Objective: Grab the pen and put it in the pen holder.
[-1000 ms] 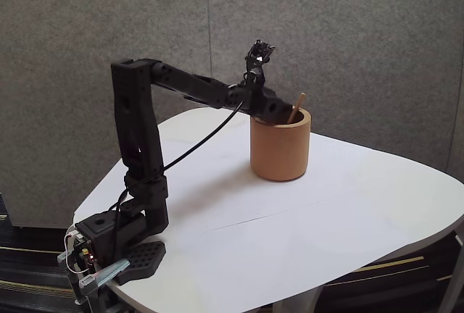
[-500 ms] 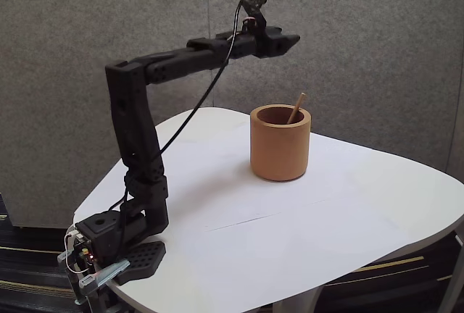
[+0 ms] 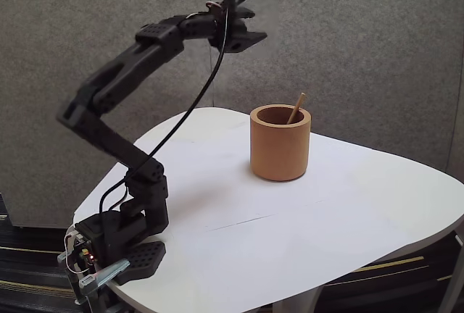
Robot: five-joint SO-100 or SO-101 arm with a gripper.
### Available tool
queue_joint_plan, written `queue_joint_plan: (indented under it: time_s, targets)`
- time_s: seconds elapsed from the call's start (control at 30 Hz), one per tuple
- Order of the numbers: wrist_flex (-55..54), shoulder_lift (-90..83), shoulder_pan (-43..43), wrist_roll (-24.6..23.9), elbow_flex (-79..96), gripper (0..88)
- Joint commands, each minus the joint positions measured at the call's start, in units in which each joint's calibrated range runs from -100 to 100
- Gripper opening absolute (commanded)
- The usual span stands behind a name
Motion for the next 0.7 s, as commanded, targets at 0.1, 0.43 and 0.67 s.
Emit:
queue_joint_plan:
  time_s: [0.1, 0.43, 0.67]
  targets:
    - [0.85, -22.64, 0.27, -11.71, 23.38, 23.5]
    - [27.71, -42.97, 0.42, -23.08, 43.68, 23.5]
    - [41.19, -43.87, 1.44, -30.45, 51.26, 23.5]
